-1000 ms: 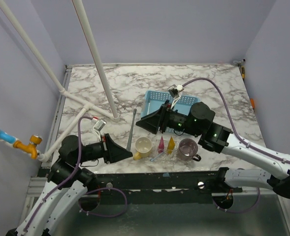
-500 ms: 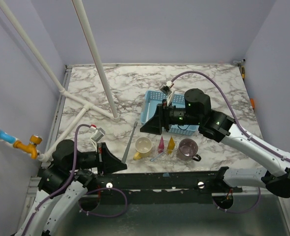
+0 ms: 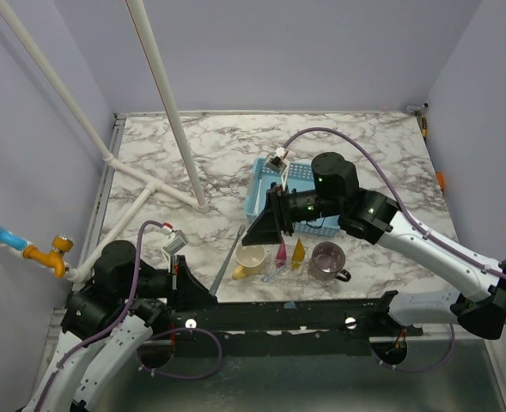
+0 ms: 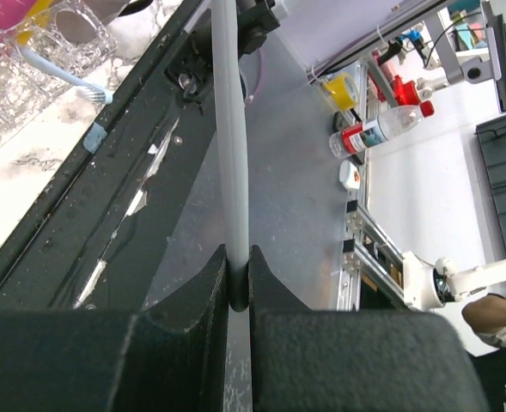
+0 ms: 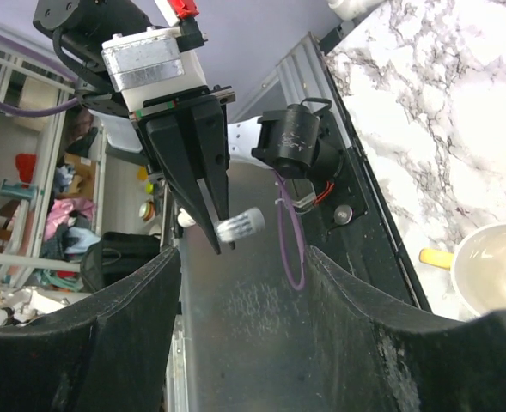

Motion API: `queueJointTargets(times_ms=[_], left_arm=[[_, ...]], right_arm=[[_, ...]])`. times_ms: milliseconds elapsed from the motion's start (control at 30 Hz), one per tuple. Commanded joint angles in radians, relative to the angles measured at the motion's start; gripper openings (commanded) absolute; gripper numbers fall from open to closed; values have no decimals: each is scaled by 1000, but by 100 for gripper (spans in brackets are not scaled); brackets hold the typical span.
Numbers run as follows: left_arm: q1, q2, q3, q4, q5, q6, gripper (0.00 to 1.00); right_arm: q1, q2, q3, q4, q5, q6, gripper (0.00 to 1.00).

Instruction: Prepare toiletry sets of a toothbrush and toothpaste on the tray

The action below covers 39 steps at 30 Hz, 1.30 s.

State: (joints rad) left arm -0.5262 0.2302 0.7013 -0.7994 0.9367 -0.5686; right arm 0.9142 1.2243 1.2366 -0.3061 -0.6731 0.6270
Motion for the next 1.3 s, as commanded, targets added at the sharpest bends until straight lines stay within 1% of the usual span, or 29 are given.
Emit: queueJointTargets(times_ms=[0,100,300,367,433,533,633,767,833,1067,1167,1267], left_arm=[[-6,18,21,-43,59,68,0],[-6,27,32,-81,51,95,0],[-6,50,78,-185,-48,161,0],[-6,62,99,-222,-90,185,0],[-6,72,135,-265,-155,203,0],[-6,91,186,-329,-212,239,0],[-10,111,221,-378,-317,258,0],[-23,131,221,-386,-373,253,0],[-51,133,221,-387,-422,243,0],[-203,160,234,-401,-581,197,0],[-278,178,229,-402,-634,174,0],[-357,190,237,-405,-716,145,0]], right_arm=[[-5,35,32,15,-79,19,62],[-4,46,41,27,-92,28,61],[-5,59,55,20,-46,65,61],[-5,71,65,12,-39,86,59],[-4,91,95,-49,-4,89,58],[-7,113,132,-136,66,83,59],[-9,134,145,-159,54,112,59],[-15,157,150,-158,64,161,59],[-17,165,152,-142,54,179,59],[-24,232,181,-123,41,226,59],[-31,264,190,-123,26,239,59],[-30,291,203,-126,10,246,59]])
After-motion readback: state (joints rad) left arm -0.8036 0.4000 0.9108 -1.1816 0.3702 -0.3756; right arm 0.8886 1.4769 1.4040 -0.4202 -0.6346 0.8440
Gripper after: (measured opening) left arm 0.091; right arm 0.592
